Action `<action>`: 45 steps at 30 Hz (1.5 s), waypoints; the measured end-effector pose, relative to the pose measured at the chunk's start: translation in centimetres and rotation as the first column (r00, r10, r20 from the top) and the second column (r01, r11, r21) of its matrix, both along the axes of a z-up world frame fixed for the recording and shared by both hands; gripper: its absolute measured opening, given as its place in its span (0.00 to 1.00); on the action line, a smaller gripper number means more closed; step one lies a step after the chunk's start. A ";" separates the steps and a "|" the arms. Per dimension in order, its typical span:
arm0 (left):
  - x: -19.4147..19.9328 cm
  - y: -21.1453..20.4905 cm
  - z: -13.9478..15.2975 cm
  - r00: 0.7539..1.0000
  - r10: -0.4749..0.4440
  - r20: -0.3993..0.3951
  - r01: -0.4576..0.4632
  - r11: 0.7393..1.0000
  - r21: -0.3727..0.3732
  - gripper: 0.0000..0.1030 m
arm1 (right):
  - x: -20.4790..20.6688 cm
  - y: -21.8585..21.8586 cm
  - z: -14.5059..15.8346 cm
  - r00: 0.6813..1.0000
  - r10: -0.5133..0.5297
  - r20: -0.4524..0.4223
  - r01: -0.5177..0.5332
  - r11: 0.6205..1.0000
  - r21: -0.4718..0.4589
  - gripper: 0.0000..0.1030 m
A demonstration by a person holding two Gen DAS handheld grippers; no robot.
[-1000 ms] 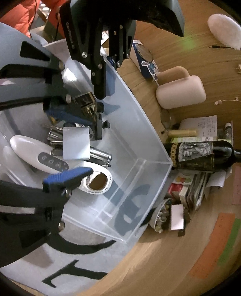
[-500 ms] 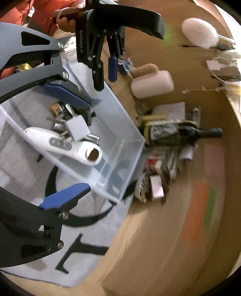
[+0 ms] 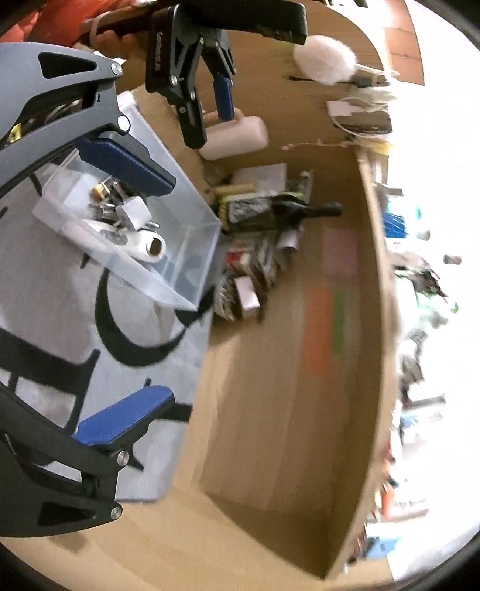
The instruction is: Organize rigid objects
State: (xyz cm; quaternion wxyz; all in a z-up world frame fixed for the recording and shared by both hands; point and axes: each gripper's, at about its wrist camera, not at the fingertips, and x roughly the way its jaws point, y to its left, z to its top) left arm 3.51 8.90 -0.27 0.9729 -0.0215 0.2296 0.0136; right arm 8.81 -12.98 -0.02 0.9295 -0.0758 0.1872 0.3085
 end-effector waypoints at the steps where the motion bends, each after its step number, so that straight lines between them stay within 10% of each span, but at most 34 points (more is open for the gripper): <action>1: -0.3 -0.4 0.4 1.000 -0.004 0.022 0.004 1.000 0.002 0.95 | -0.2 -0.3 0.1 1.000 -0.007 0.009 0.006 1.000 0.008 1.00; 11: -2.6 -3.5 1.7 0.988 -0.014 0.157 0.016 1.000 -0.008 1.00 | -3.3 -3.6 1.5 0.987 -0.110 0.121 0.101 0.992 0.080 1.00; 45: -3.1 -4.7 1.6 0.984 -0.030 0.174 0.029 1.000 0.012 1.00 | -4.5 -4.8 1.5 0.984 -0.113 0.137 0.099 0.989 0.109 1.00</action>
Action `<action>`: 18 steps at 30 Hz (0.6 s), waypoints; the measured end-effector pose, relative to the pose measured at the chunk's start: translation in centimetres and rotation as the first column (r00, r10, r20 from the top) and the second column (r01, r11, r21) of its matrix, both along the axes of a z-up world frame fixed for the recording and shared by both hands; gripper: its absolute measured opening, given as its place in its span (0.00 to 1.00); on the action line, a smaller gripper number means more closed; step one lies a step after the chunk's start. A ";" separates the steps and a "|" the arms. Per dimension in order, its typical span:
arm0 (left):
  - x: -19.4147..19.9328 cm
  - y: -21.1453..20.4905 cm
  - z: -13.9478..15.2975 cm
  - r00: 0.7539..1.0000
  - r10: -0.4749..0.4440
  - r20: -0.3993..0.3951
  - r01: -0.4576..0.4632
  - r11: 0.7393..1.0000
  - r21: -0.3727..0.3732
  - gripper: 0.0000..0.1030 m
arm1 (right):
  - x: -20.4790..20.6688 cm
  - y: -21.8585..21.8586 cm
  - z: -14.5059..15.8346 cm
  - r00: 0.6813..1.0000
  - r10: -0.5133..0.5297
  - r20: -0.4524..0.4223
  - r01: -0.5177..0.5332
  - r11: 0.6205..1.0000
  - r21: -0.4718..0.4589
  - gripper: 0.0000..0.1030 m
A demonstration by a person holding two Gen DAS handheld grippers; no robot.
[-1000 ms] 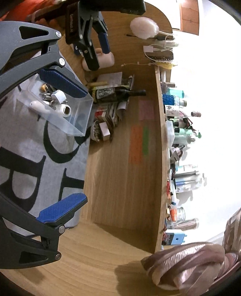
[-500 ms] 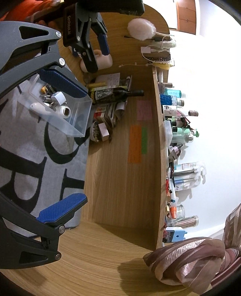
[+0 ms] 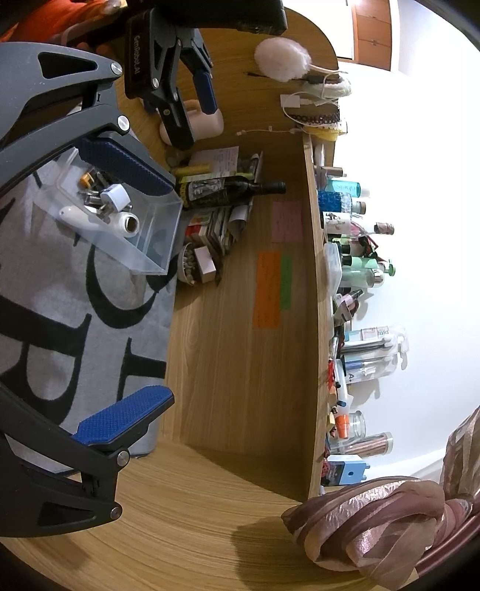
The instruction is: Organize rigid objects
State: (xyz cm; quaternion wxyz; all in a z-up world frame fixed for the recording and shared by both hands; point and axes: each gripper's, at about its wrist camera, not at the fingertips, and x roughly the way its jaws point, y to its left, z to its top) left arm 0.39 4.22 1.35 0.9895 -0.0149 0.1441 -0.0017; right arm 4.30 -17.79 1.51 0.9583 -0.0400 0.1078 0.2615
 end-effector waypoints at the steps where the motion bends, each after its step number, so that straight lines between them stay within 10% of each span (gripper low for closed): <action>1: 0.0 0.0 0.0 1.000 -0.001 -0.001 0.001 1.000 0.000 1.00 | 0.0 0.0 0.0 1.000 -0.003 0.002 0.003 1.000 0.000 1.00; 18: 0.2 -0.1 0.0 1.000 -0.008 -0.006 0.008 1.000 -0.007 1.00 | 0.0 0.2 0.0 1.000 -0.001 0.005 0.001 1.000 0.001 1.00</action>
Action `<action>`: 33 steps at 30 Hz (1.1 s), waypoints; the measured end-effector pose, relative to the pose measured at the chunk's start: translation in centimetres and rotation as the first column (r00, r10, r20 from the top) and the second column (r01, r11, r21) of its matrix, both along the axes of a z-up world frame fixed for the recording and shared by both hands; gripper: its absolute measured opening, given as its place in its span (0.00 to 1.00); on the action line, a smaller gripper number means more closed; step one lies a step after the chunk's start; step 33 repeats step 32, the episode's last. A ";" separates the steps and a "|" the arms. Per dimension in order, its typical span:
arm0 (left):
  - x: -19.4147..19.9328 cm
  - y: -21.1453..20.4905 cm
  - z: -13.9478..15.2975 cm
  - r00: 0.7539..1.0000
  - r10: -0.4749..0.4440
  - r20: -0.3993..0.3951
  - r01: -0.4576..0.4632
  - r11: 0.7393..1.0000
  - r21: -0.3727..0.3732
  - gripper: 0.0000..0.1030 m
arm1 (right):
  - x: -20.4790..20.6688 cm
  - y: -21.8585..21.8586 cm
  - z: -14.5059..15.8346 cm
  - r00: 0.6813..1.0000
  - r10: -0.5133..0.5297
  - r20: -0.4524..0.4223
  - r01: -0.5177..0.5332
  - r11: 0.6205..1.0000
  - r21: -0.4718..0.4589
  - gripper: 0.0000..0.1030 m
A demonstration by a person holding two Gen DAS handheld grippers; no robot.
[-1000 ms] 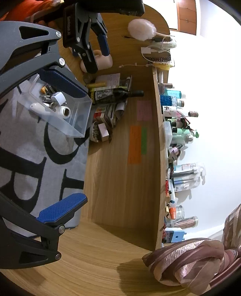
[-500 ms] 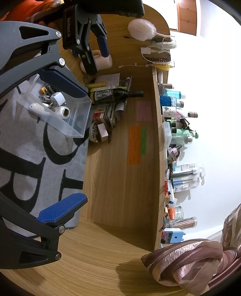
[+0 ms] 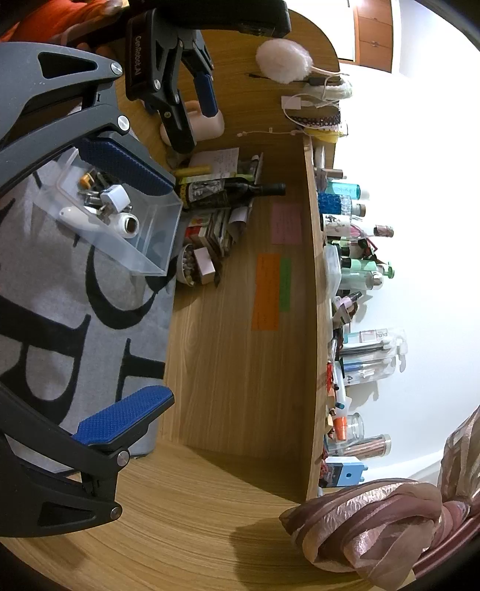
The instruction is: Organize rigid objects
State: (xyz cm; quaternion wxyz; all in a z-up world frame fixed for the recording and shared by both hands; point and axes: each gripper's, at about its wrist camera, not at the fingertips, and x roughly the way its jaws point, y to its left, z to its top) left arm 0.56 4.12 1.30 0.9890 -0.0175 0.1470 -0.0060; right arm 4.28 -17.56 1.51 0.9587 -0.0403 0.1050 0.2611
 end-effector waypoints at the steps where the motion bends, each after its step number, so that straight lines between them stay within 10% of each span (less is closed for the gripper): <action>1: 0.0 -0.1 0.0 1.000 -0.001 -0.002 0.001 1.000 -0.001 1.00 | 0.0 0.0 0.0 1.000 0.000 -0.001 0.000 1.000 0.000 1.00; 33: 0.6 0.3 -0.2 0.999 -0.022 -0.029 0.021 0.999 -0.036 1.00 | 0.3 0.5 -0.2 1.000 -0.002 -0.014 0.002 1.000 -0.010 1.00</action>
